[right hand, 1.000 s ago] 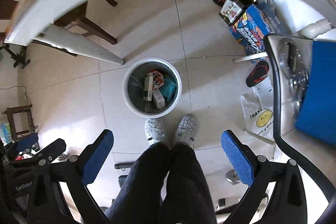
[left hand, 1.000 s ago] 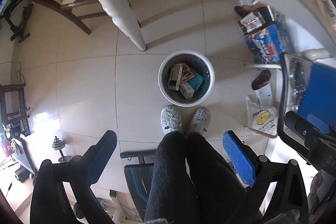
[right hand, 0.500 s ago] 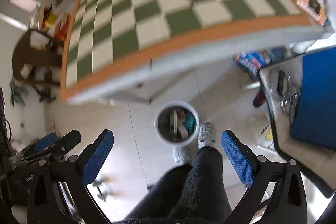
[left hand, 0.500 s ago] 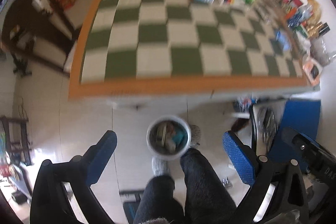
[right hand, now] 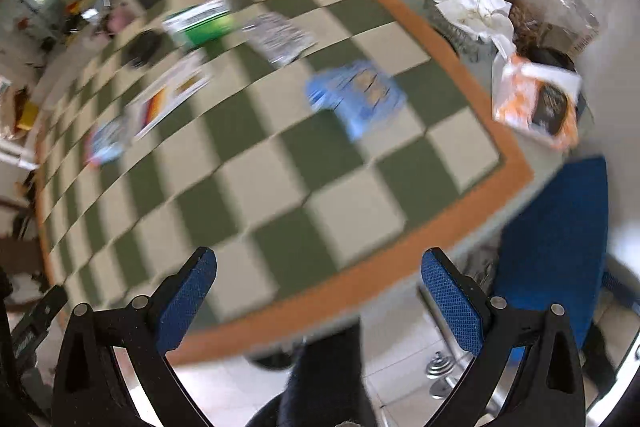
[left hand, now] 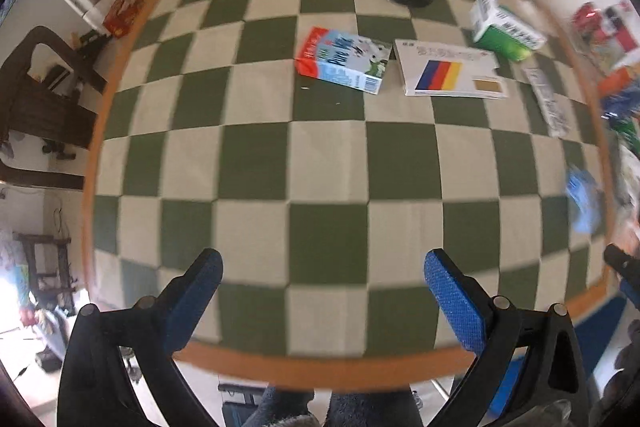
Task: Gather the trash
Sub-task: 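Grasp the Pure Milk carton with left tool while right tool grasps blue snack bag, then carry both items over the bin and open both tools to drop them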
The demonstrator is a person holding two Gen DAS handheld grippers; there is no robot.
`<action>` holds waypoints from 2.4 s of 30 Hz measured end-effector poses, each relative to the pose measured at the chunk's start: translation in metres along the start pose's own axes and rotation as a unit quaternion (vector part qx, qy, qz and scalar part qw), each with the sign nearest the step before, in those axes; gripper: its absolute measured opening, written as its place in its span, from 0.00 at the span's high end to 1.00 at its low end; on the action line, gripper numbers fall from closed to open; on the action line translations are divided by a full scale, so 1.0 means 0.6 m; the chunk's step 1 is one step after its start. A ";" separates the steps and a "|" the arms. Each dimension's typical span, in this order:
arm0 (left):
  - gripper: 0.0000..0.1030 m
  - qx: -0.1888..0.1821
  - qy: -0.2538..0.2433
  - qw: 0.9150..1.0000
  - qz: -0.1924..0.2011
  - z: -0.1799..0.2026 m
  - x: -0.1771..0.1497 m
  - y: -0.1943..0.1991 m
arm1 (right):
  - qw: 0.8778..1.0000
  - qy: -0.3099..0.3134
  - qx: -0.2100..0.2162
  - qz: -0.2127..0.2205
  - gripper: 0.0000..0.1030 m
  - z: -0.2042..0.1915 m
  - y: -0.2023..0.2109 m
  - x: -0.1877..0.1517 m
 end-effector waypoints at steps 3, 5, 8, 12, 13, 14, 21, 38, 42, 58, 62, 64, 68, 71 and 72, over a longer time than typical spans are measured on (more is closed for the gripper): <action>0.00 0.028 0.026 0.998 -0.053 0.015 0.026 -0.055 | 0.999 0.006 -0.021 -0.023 0.00 0.015 -0.077 0.086; 0.00 0.033 0.041 0.996 -0.069 0.020 0.046 -0.088 | 0.998 0.026 -0.040 -0.039 0.00 0.014 -0.128 0.126; 0.00 0.038 0.063 0.994 -0.079 0.013 0.070 -0.107 | 0.995 0.056 -0.050 -0.067 0.00 0.004 -0.191 0.161; 0.00 0.039 0.107 0.990 -0.080 -0.018 0.107 -0.099 | 0.994 0.064 -0.030 -0.086 0.17 -0.017 -0.228 0.181; 0.00 0.034 0.122 0.989 -0.076 -0.028 0.119 -0.093 | 0.994 0.061 -0.024 -0.082 0.31 -0.025 -0.224 0.186; 0.00 0.028 0.142 0.987 -0.071 -0.042 0.133 -0.085 | 0.995 0.063 -0.020 -0.076 0.40 -0.039 -0.216 0.193; 0.00 -0.038 0.282 0.956 -0.077 -0.097 0.209 -0.097 | 0.997 0.060 0.037 -0.033 0.43 -0.150 -0.167 0.240; 0.47 0.023 0.045 0.992 -0.114 -0.067 0.146 -0.146 | 0.989 0.130 0.038 -0.058 0.43 -0.244 -0.168 0.205; 0.46 0.039 0.021 0.993 -0.110 -0.084 0.109 -0.149 | 0.982 0.170 0.026 -0.073 0.43 -0.239 -0.176 0.156; 0.51 0.036 -0.007 0.999 -0.037 -0.044 0.099 -0.068 | 0.985 0.142 0.052 -0.079 0.52 -0.244 -0.166 0.124; 0.51 0.023 -0.022 0.999 -0.011 -0.012 0.070 -0.018 | 0.987 0.137 0.064 -0.057 0.53 -0.247 -0.129 0.102; 0.51 0.016 -0.028 0.999 0.000 -0.015 0.061 -0.003 | 0.987 0.136 0.075 -0.046 0.53 -0.252 -0.104 0.085; 0.51 -0.008 -0.044 0.999 0.027 -0.036 -0.002 0.074 | 0.986 0.137 0.092 -0.019 0.53 -0.264 -0.032 0.022; 0.51 -0.029 -0.055 0.997 0.040 -0.053 -0.037 0.098 | 0.985 0.133 0.106 0.002 0.53 -0.261 0.017 -0.039; 0.51 -0.037 -0.058 0.997 0.042 -0.066 -0.057 0.104 | 0.985 0.131 0.110 0.008 0.53 -0.256 0.033 -0.065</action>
Point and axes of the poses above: each gripper's, at about its wrist camera, not at the fingertips, and y roughly against the way its jaws point, z to its right, x to its top, the point moved 7 cm from there along -y, roughly the way its jaws point, and after that the axes turned 7 degrees about -x, right-handed, at the moved point
